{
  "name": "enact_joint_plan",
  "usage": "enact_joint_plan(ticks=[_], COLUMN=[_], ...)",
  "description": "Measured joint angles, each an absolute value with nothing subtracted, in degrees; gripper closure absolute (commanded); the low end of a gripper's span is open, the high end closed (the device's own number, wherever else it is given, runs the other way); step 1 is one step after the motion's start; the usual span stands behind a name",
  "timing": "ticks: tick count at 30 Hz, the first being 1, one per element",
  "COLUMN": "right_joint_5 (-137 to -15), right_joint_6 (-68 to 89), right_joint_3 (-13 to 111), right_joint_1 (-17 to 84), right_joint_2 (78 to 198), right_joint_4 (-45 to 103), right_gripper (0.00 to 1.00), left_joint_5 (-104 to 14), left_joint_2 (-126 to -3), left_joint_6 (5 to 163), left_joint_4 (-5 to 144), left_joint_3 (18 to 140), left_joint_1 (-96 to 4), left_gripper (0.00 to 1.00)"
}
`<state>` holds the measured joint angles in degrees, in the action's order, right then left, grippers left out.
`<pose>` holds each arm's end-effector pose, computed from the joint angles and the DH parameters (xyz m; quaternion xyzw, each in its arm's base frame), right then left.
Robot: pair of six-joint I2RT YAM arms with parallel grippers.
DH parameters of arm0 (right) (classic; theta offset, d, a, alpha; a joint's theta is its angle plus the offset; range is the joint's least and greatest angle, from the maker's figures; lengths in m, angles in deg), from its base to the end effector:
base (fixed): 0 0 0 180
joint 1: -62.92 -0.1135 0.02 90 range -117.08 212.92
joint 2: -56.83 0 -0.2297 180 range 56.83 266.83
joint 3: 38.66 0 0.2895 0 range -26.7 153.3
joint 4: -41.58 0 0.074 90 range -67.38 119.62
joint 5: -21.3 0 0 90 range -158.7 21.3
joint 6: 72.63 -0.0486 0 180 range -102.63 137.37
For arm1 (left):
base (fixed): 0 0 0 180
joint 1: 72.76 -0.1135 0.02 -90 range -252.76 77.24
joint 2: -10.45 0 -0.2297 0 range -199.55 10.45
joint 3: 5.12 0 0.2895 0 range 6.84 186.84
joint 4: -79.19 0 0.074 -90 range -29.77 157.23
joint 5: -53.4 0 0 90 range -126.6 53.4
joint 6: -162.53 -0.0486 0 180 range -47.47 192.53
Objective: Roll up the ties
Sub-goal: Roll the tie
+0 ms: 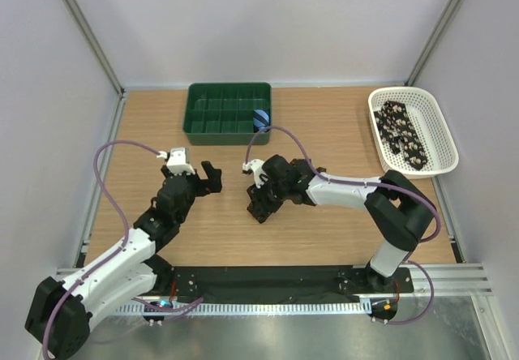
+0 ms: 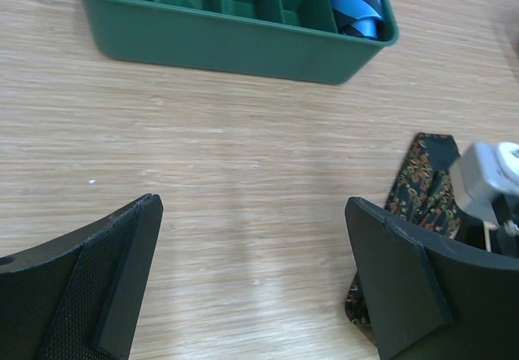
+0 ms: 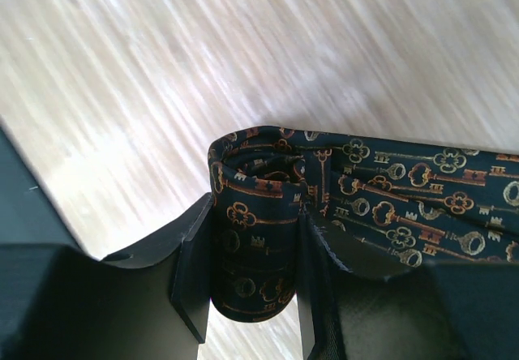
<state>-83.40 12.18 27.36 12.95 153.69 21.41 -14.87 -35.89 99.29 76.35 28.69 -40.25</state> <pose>0.2299 0.2929 0.0991 -0.3956 0.8482 0.2601 0.2375 0.2280 -0.1240 0.1853 -0.0749 0.7858 -0.1641 0.5916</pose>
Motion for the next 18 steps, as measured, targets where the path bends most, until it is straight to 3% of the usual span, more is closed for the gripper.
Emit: enact_joint_plan(ticks=[7, 18], right_joint_5=[-98.3, -111.6], right_joint_6=[8.7, 2.8], right_joint_3=[26.9, 23.6], right_joint_1=[19.4, 25.3], right_joint_2=[156.2, 159.9], right_joint_4=[24.4, 32.8], right_gripper=[0.89, 0.89], left_joint_5=[-22.3, -37.2], left_joint_2=[-41.7, -51.2], left_joint_6=[97.3, 87.2], left_joint_4=[82.5, 95.9], left_joint_3=[27.9, 22.4], left_joint_1=[-40.2, -37.6], left_gripper=[0.0, 0.0])
